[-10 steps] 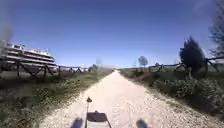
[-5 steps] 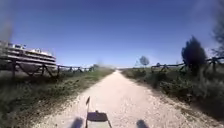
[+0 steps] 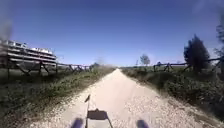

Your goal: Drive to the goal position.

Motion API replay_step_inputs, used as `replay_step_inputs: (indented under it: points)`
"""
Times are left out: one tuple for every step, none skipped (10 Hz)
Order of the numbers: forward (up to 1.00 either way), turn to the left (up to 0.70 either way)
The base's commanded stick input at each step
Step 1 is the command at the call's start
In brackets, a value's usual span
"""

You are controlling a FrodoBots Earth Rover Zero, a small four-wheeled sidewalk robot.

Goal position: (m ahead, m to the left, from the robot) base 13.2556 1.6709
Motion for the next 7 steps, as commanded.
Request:
replay_step_inputs:
  points:
    - [0.5, 0.0]
    - [0.5, 0.0]
    - [0.5, 0.0]
    - [0.5, 0.0]
    - [0.5, 0.0]
    - [0.5, 0.0]
    - [0.5, 0.0]
